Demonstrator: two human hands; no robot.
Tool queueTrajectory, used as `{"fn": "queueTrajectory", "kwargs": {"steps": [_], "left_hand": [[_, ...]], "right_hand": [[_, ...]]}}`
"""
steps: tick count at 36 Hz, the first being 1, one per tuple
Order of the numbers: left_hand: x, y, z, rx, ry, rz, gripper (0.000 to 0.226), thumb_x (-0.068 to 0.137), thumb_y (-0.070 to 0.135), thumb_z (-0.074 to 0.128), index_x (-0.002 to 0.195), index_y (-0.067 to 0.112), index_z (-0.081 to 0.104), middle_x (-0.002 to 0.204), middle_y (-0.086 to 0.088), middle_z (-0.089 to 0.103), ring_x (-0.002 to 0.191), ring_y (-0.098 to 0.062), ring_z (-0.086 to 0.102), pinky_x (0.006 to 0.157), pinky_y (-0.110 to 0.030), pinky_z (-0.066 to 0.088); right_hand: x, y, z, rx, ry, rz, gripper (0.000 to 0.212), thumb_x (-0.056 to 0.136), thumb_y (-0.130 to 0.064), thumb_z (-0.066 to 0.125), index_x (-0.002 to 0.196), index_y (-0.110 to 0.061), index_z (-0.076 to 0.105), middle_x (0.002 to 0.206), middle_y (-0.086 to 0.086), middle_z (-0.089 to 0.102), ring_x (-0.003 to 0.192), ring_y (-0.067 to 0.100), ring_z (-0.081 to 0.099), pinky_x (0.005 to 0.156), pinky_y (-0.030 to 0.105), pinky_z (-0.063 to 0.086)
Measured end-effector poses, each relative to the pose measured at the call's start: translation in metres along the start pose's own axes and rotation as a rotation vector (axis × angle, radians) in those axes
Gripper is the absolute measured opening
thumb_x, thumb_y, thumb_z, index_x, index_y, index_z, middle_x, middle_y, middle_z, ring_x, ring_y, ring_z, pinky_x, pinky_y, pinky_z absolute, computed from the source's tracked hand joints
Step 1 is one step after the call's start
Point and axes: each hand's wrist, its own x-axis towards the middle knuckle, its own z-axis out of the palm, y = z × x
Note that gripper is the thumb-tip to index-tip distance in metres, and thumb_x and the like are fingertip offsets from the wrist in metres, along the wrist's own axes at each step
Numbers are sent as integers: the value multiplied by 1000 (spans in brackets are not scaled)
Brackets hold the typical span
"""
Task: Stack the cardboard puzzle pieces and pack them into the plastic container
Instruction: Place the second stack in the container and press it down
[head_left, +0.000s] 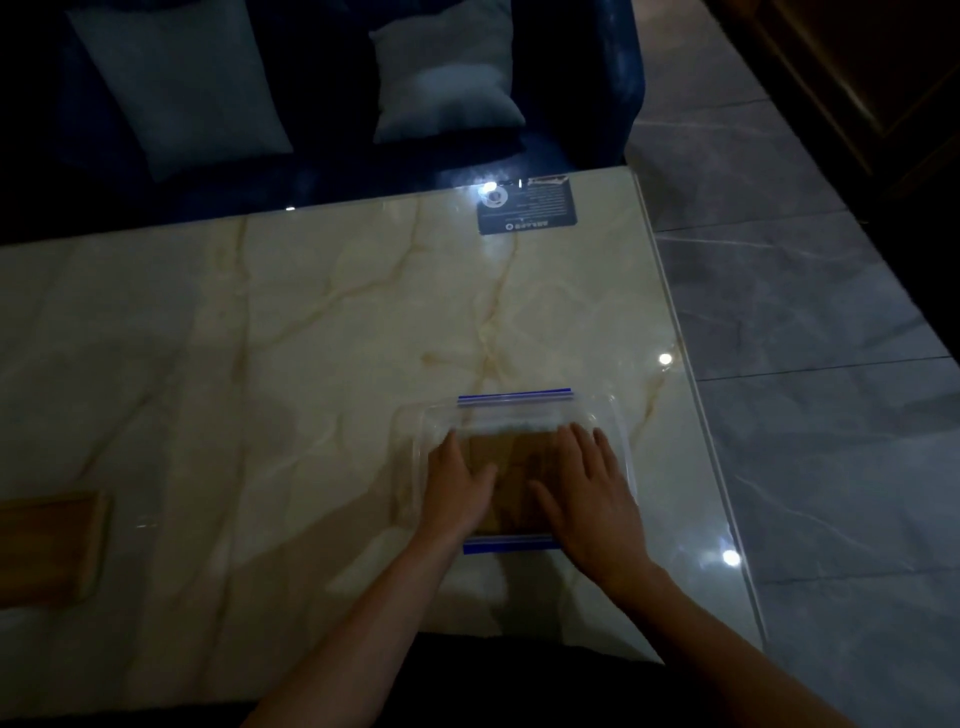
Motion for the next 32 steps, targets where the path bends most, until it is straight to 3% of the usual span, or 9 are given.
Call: {"fn": "queueTrajectory", "kwargs": {"steps": [3,5,10,17,24,32], "left_hand": [[10,4,-9,221,-20,230,59,91,28,55,146,18,37,149,-10,39,133,-26,43,108,-38,38],[22,8,-12,410,-123,330,57,92,35,52,145,18,39,149,-8,39,133,-25,42,108,-41,39],[50,16,-12,723,-305,406,67,92,47,49,150,20,29,157,-6,28,139,-26,36,108,-40,38],[62,16,-7,783,-407,349,69,91,48,50,150,19,28,158,-7,27,137,-27,39,109,-43,39],[57,11,-5,803,-357,402,66,87,47,52,145,20,38,147,-5,44,126,-26,50,98,-40,46],[51,3,3,937,-300,489,66,89,46,47,144,11,34,145,-12,40,127,-30,45,100,-45,41]], "right_hand": [[-9,13,2,-153,-87,-154,87,90,-74,27,157,-23,6,165,6,3,151,27,-8,119,42,0],[-9,19,3,-203,-116,-202,93,85,-81,22,157,-23,14,164,9,8,150,30,-5,121,49,5],[-3,25,6,-262,-179,-210,99,80,-88,26,155,-24,22,163,9,16,150,33,1,120,59,9],[-3,26,9,-317,-213,-206,101,80,-88,22,153,-19,30,161,11,25,149,34,13,116,59,11],[-2,25,12,-316,-182,-191,105,79,-89,23,150,-13,37,157,13,33,147,33,24,116,56,14],[-2,27,14,-322,-173,-204,105,79,-88,24,148,-10,41,154,14,38,144,33,31,116,55,15]]}}
